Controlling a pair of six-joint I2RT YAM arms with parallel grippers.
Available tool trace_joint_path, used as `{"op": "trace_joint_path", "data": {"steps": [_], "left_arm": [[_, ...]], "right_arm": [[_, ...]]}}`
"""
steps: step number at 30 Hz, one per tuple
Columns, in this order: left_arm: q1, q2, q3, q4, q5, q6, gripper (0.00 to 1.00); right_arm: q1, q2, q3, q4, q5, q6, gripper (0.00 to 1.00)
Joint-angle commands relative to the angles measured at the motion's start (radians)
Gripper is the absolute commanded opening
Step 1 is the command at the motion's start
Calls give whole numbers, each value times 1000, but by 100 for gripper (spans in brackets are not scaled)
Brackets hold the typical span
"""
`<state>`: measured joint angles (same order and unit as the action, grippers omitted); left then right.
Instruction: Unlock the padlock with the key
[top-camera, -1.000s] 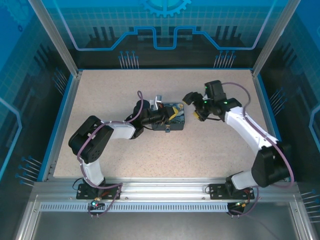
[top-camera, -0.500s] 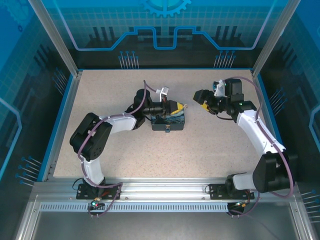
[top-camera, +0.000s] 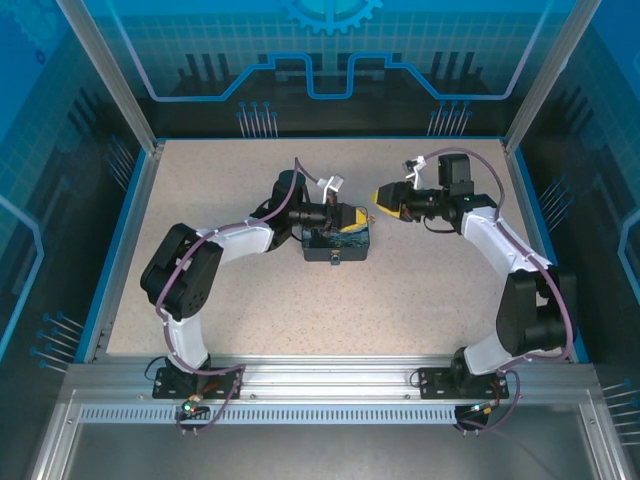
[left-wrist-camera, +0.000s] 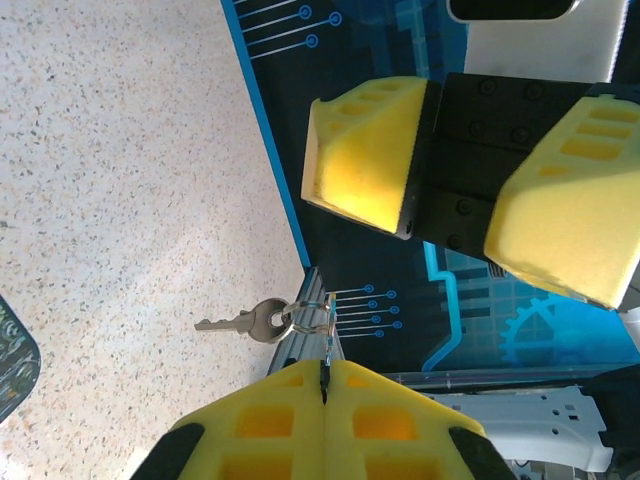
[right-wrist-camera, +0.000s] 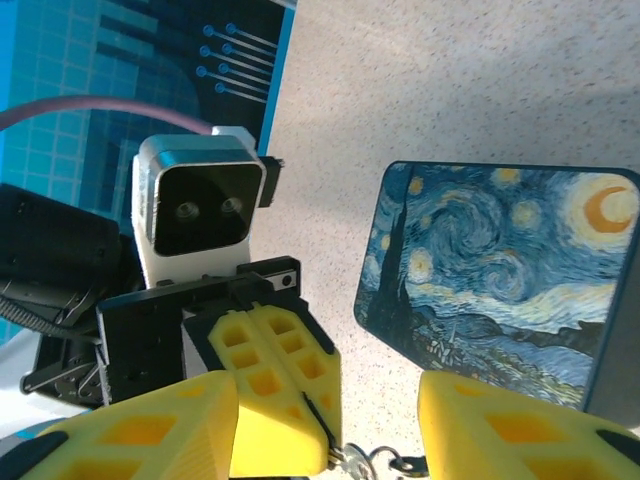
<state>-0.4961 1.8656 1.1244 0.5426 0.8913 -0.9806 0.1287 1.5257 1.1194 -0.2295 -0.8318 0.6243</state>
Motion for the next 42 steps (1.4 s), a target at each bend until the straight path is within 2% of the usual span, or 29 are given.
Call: {"op": "trace_joint_path", "data": {"steps": [1, 16, 22, 27, 42], "left_arm": [[4, -22, 28, -30, 20, 40, 0], [4, -22, 44, -9, 16, 20, 0], [2, -17, 52, -7, 8, 15, 0], [1, -8, 55, 5, 6, 4, 0], [-26, 13, 77, 8, 12, -6, 0]], "right_arm": [[20, 8, -8, 46, -72, -14, 47], [23, 8, -88, 42, -78, -44, 45], [9, -4, -109, 45, -109, -55, 37], [-15, -23, -137, 60, -126, -49, 26], [-35, -22, -133, 117, -188, -18, 25]]}}
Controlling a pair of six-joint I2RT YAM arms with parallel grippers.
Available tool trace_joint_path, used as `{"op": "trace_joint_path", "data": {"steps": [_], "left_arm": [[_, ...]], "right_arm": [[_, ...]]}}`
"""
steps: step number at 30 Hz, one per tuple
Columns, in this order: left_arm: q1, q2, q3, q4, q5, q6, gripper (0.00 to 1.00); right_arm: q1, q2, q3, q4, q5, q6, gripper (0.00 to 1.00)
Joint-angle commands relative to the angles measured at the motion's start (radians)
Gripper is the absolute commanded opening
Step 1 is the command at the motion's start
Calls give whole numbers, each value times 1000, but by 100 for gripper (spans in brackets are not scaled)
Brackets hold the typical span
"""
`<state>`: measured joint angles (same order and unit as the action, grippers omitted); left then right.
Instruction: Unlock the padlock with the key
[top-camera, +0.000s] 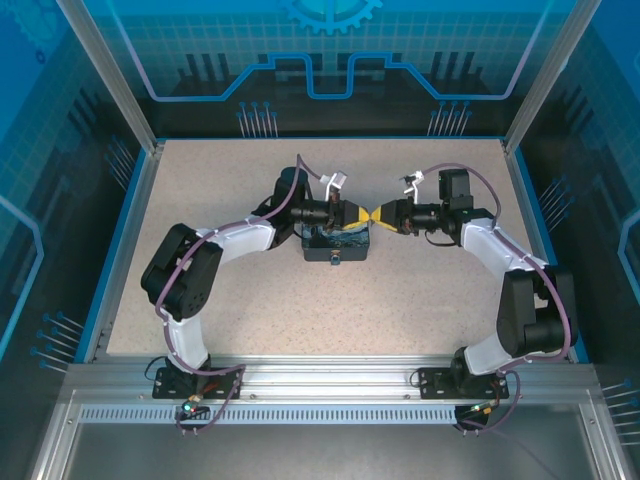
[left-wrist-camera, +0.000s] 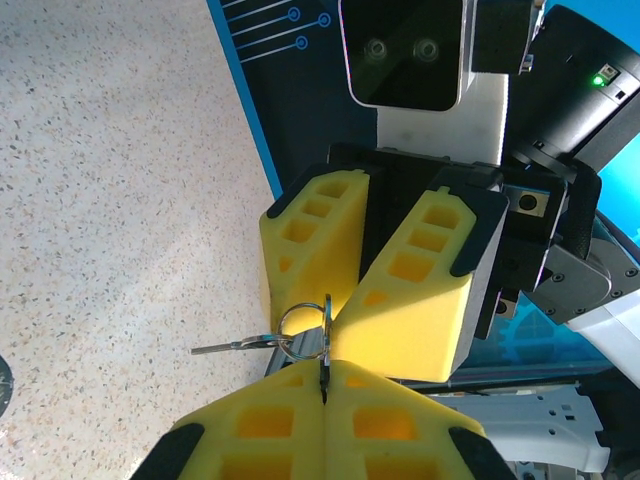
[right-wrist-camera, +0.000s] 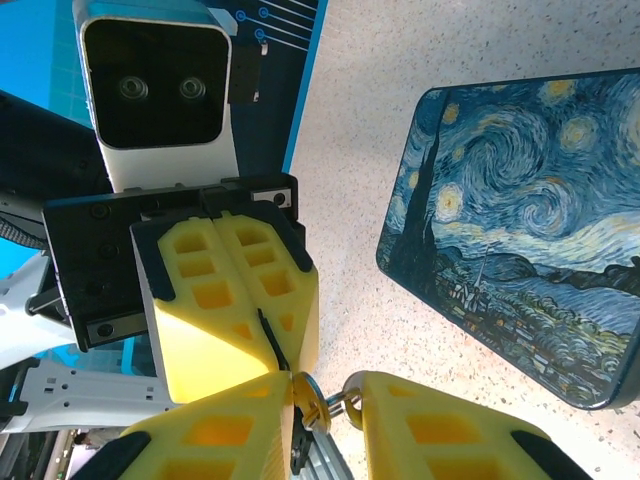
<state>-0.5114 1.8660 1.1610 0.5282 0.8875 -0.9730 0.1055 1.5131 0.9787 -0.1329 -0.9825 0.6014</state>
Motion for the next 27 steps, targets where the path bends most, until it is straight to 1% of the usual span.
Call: {"op": "trace_joint_path", "data": {"steps": [1, 2, 5, 7, 9, 11, 13, 14, 16, 19, 24, 27], "left_arm": [[-12, 15, 43, 22, 16, -14, 0], [-12, 16, 44, 22, 16, -13, 0], [-16, 22, 51, 21, 16, -16, 0], [-18, 24, 54, 19, 16, -14, 0], [-19, 24, 53, 13, 13, -9, 0], [-19, 22, 53, 5, 8, -2, 0], [-17, 18, 53, -6, 0, 8, 0], [-18, 18, 53, -12, -1, 11, 0], [-18, 18, 58, -13, -5, 12, 0], [-17, 24, 66, -16, -4, 11, 0], [-17, 27, 69, -18, -1, 10, 0], [-17, 27, 69, -19, -2, 10, 0]], "right_arm": [[-12, -10, 9, 19, -38, 3, 25], [-12, -10, 10, 19, -38, 1, 24], [-15, -8, 12, 16, -39, 0, 19], [-19, -8, 10, 15, -38, 0, 18], [-26, -10, 6, 13, -41, -3, 14], [-36, -14, 2, 11, -41, -3, 13], [-49, -20, -6, 9, -41, -2, 8], [-53, -24, -10, 11, -40, 0, 9], [-59, -27, -13, 9, -43, 0, 15], [-62, -30, -17, 12, -44, 1, 21], [-64, -28, -15, 19, -40, 8, 22], [-65, -27, -12, 21, -41, 10, 20]]}}
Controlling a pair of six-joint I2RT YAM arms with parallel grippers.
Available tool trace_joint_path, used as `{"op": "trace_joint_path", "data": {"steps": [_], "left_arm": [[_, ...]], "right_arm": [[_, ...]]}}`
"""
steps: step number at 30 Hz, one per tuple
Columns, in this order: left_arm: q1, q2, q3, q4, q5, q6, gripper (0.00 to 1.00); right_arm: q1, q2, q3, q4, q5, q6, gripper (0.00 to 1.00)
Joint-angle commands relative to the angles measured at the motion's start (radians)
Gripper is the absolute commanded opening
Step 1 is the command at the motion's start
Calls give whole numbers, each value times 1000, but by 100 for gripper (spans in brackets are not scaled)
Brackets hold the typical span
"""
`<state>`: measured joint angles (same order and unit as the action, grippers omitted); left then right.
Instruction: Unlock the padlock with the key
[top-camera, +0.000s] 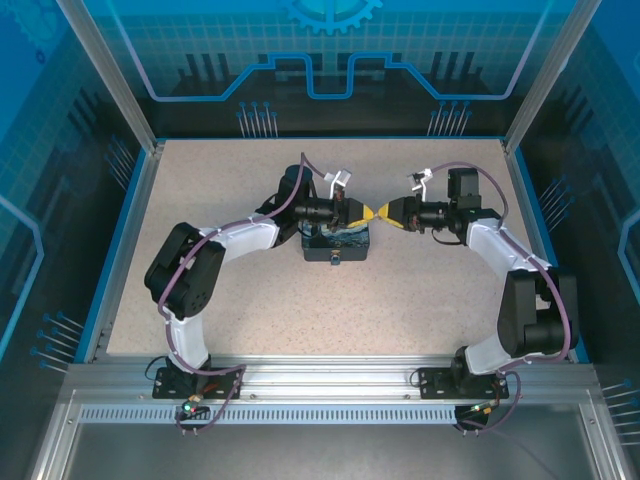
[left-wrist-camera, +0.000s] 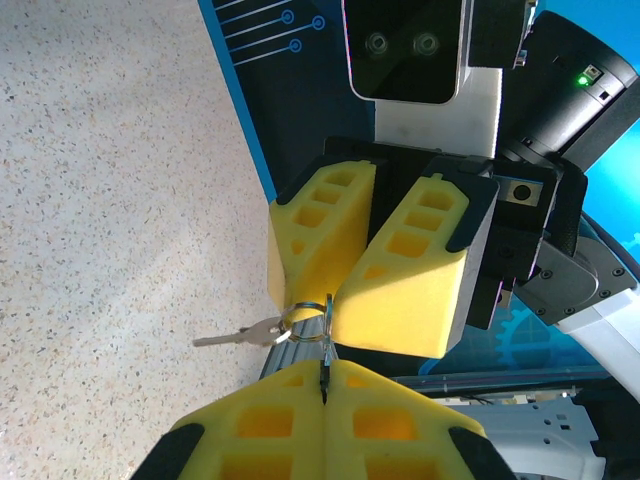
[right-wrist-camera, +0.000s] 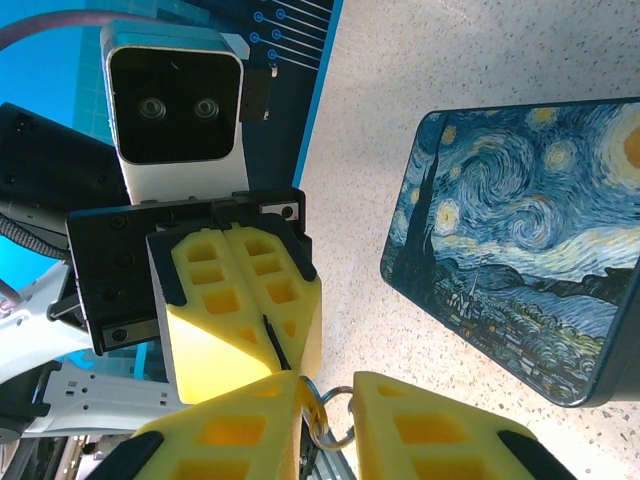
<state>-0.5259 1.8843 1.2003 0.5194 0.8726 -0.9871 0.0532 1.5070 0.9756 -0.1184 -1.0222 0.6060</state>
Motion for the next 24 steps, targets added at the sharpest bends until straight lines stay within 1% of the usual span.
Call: {"op": "trace_joint_path", "data": {"steps": [1, 14, 17, 21, 22, 24], "left_arm": [[-3, 9, 29, -9, 14, 23, 0], [-5, 19, 39, -11, 11, 18, 0], [-5, 23, 45, -11, 11, 17, 0], [-5, 23, 47, -20, 4, 15, 0], [-3, 21, 46, -25, -8, 11, 5], [1, 14, 40, -20, -35, -13, 31]], "right_arm": [[-12, -19, -9, 6, -3, 6, 20], [-3, -24, -17, 52, -59, 18, 9], [-1, -23, -17, 52, -63, 17, 0], [0, -21, -17, 48, -61, 15, 0], [3, -21, -17, 44, -55, 16, 0], [2, -28, -24, 42, -33, 18, 0]]}}
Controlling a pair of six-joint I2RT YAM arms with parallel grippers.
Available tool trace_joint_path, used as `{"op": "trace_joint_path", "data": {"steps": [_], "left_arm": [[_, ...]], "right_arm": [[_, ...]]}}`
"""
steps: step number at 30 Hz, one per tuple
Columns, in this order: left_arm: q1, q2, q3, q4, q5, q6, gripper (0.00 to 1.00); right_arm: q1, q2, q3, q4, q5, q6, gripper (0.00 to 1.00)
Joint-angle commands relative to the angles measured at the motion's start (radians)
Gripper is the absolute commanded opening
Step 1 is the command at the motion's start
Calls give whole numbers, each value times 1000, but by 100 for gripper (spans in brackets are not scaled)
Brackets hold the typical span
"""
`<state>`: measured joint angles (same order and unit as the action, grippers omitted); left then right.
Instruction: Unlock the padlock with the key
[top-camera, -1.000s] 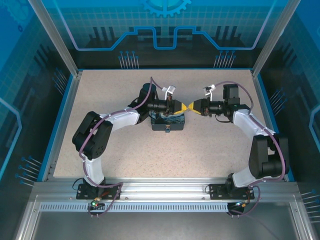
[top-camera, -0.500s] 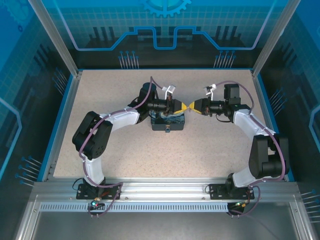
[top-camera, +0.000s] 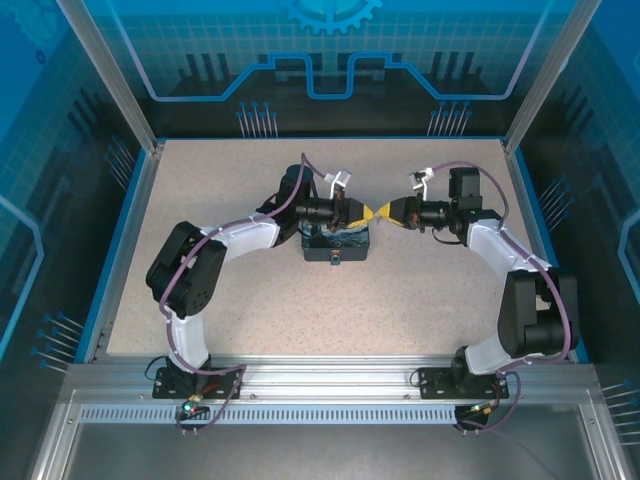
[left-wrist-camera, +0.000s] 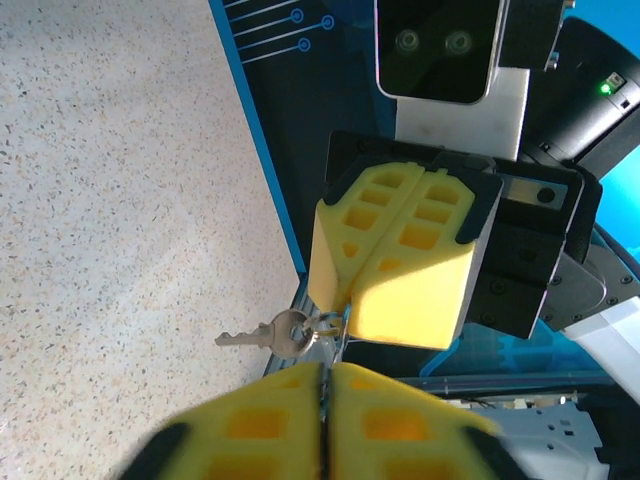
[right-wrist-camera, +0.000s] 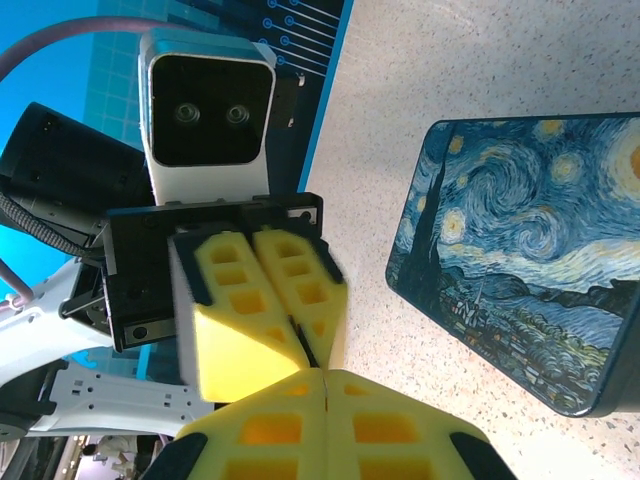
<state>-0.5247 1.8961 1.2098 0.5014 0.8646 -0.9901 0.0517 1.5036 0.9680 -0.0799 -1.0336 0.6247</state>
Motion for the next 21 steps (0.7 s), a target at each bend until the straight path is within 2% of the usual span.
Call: {"op": "trace_joint_path", "data": {"steps": [1, 3, 5, 9, 13, 17, 21], "left_arm": [[6, -4, 23, 4, -45, -27, 39], [19, -17, 9, 19, -79, -72, 50], [33, -33, -8, 40, -113, -133, 57], [46, -59, -30, 36, -168, -257, 60], [45, -96, -39, -25, -210, -353, 62], [39, -158, -23, -222, -262, -373, 62], [27, -220, 39, -506, -322, -354, 63]], "right_arm": [[4, -30, -21, 3, -4, 3, 0], [6, -41, -33, 9, 25, 9, 0], [12, -58, -40, 3, 60, 3, 0], [42, -98, -41, -23, 153, -33, 0], [104, -156, -27, -70, 302, -110, 0], [186, -225, -14, -113, 511, -194, 0], [294, -325, -40, -91, 794, -305, 0]]}}
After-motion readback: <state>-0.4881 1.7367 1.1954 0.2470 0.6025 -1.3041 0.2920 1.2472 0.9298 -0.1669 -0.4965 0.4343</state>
